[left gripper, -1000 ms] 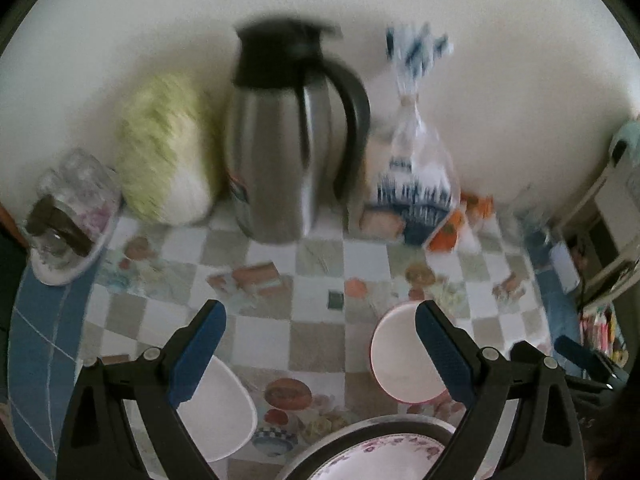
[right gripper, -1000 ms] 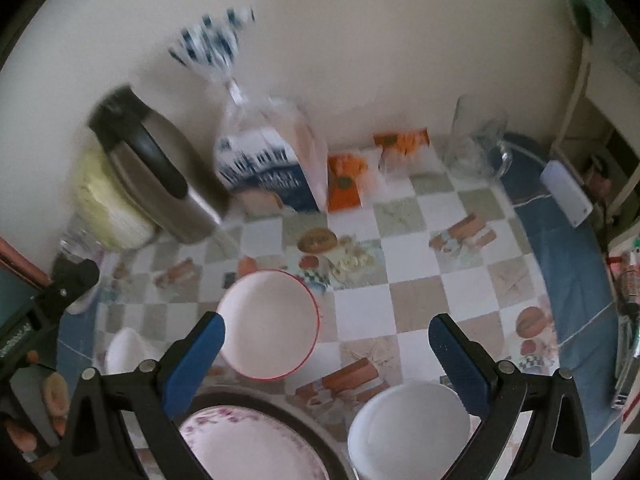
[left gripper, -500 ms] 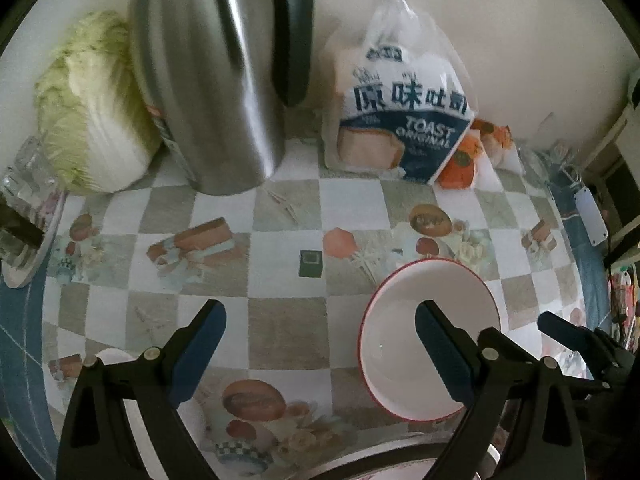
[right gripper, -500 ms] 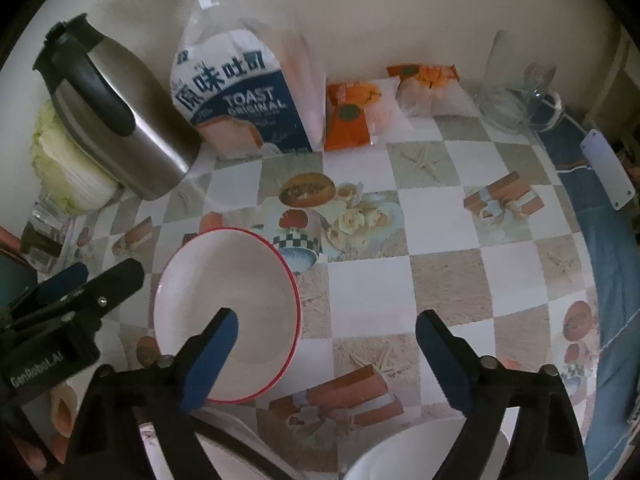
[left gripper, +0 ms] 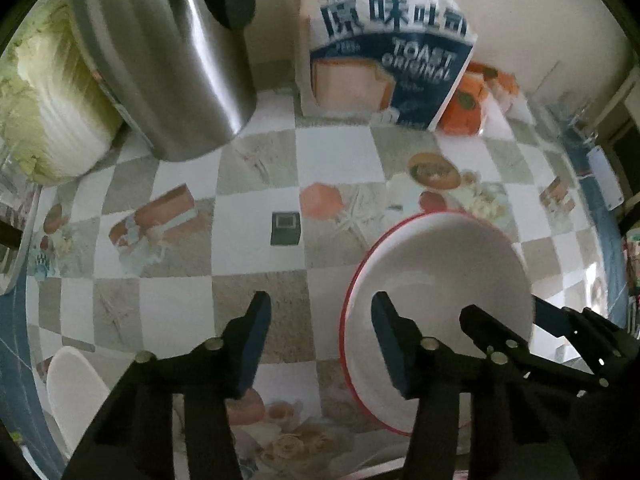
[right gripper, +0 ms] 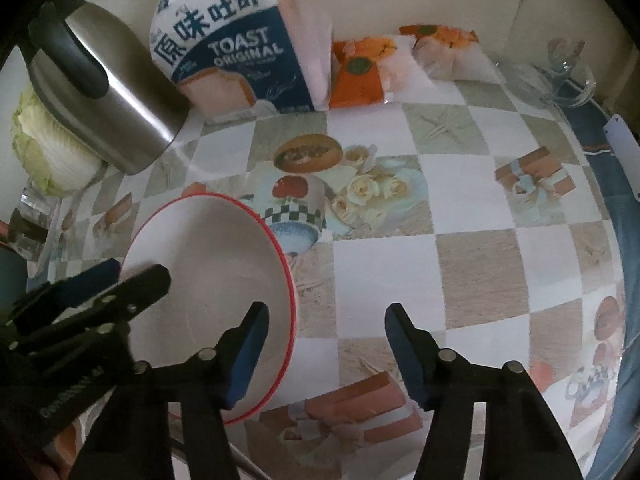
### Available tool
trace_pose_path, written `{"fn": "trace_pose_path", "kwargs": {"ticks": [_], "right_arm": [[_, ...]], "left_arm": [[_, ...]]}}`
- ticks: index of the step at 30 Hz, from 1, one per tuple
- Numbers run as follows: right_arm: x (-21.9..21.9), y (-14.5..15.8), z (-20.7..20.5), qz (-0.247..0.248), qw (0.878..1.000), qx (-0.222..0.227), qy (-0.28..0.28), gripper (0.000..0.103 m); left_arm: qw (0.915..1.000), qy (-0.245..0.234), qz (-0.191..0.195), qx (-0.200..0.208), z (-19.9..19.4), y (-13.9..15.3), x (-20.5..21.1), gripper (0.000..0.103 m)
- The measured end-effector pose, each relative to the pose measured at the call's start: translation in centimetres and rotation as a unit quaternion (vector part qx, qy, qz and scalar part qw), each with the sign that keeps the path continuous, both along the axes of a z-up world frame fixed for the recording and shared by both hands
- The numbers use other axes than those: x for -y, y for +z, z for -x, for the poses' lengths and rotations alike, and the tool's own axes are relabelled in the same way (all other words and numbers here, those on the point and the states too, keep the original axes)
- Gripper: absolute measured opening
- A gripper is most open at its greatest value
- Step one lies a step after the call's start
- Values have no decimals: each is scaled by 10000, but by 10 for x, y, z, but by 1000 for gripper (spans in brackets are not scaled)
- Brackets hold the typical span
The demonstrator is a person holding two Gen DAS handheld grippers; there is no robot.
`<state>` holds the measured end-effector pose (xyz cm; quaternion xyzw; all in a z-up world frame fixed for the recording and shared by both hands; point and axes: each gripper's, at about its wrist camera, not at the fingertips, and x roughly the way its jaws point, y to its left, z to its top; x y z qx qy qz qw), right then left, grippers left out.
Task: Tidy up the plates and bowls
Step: 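Reach both tools to the red-rimmed strawberry bowl rim and close on it, then lift the red-rimmed bowl with both tools and carry it over the basin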
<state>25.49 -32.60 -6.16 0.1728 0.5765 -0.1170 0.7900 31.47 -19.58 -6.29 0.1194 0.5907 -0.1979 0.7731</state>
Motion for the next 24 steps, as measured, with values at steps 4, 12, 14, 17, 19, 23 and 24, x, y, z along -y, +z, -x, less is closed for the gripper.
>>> {"fn": "trace_pose_path", "kwargs": {"ticks": [4, 12, 14, 17, 19, 23, 24], "right_arm": [[-3, -9, -3, -95, 9999, -62, 55, 49], [-9, -14, -6, -264, 9995, -8, 171, 25], [-11, -13, -6, -270, 9994, -5, 206, 20], [-15, -15, -7, -256, 9994, 14, 233, 18], [-15, -14, -6, -252, 9994, 28, 238, 17], [-16, -15, -6, -247, 9995, 74, 201, 16], [-16, -16, -6, -267, 9994, 84, 189, 16]], "left_arm": [[9999, -20, 14, -153, 0, -9, 2, 34], [9996, -181, 80, -192, 6, -13, 10, 10], [9996, -182, 125, -176, 6, -13, 10, 9], [9995, -180, 223, -150, 7, -13, 8, 9], [9994, -179, 250, -135, 7, -12, 5, 9], [9994, -172, 292, -72, 9, -8, 5, 9], [9993, -184, 323, -35, 10, -5, 6, 9]]}}
